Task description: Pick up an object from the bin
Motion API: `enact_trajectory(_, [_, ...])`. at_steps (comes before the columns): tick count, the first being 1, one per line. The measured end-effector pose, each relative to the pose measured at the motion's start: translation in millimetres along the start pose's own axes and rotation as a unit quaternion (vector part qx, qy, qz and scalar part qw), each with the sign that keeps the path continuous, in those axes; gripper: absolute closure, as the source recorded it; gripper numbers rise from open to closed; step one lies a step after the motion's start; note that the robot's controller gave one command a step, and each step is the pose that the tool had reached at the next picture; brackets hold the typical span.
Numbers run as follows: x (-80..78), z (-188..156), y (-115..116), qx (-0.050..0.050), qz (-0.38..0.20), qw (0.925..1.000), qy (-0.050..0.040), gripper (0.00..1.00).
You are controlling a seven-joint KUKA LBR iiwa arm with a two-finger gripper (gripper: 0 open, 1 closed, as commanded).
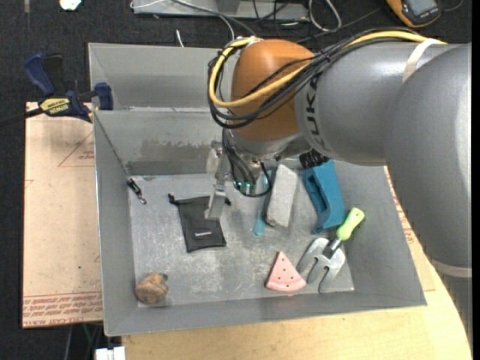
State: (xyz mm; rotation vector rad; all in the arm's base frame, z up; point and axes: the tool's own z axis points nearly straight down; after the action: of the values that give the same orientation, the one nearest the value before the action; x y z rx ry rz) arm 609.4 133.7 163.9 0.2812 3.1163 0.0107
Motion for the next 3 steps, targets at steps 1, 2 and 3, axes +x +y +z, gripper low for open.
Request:
enact_trajectory(1, [-0.7, -21.6, 0.3, -0.001, 0.042, 0.9991, -0.0029, 0.00])
enact_trajectory(2, [-12.9, 37.6, 10.0, -0.002, 0.046, 0.9989, -0.0044, 0.00])
enact_trajectory(3, [-13.6, 100.5, 10.7, -0.001, 0.042, 0.9991, -0.0012, 0.00])
